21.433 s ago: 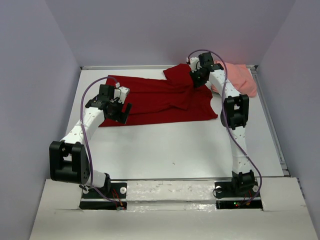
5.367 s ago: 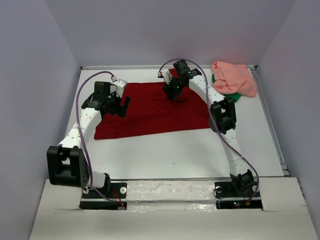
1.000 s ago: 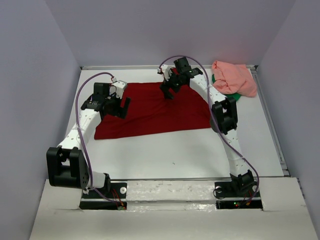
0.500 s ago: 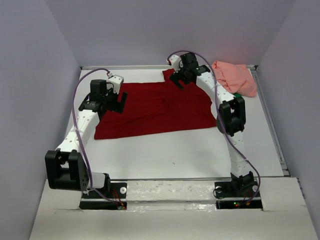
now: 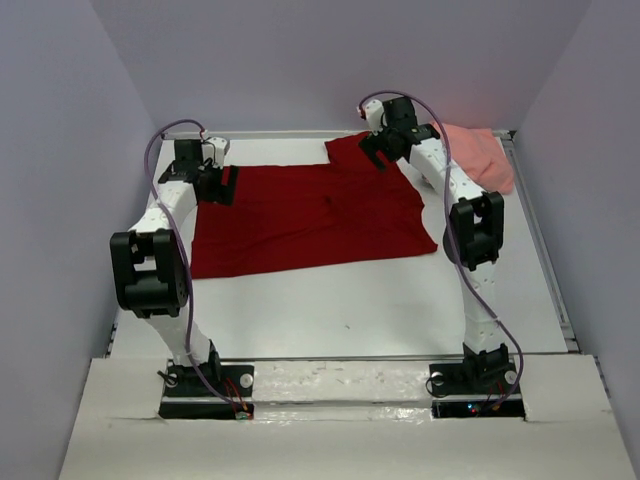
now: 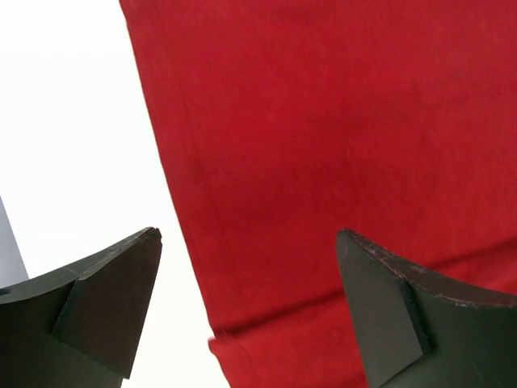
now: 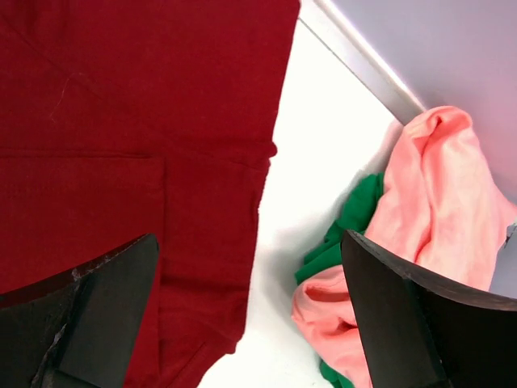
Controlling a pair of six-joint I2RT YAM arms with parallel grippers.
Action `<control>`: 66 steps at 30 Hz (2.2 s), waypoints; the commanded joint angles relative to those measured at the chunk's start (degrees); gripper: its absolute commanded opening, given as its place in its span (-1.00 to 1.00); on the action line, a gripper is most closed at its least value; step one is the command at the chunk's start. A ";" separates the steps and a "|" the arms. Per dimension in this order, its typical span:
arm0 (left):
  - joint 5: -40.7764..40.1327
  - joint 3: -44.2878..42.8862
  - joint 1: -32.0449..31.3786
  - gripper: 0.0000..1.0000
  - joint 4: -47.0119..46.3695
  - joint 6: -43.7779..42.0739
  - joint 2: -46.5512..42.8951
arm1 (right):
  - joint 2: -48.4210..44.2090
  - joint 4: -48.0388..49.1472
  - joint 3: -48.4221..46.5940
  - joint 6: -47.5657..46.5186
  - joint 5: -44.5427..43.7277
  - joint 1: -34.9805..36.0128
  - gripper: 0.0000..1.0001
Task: Fold and stack the t-shirts
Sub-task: Fold the flattened tshirt in 1/3 of the way, then grap the side of the flattened tshirt furthest away from the robot with both arms
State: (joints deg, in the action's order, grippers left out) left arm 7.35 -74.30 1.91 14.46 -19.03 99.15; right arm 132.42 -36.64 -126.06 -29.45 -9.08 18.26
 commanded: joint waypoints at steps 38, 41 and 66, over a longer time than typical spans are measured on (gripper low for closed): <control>13.48 -55.60 7.05 0.98 12.96 5.75 41.55 | -8.76 -1.41 10.22 2.12 7.41 -2.09 0.99; 13.39 -55.78 7.14 0.98 13.31 5.58 42.26 | -9.20 -1.50 10.22 1.86 7.24 -2.09 0.99; 10.40 -58.32 7.32 0.98 12.79 4.61 45.86 | -7.70 -5.10 8.29 1.86 11.19 -2.09 0.99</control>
State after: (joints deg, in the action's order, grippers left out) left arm 17.17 -129.91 8.88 27.53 -14.31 144.70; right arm 127.02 -40.73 -116.05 -27.59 0.67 16.51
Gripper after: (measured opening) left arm 0.989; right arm 0.994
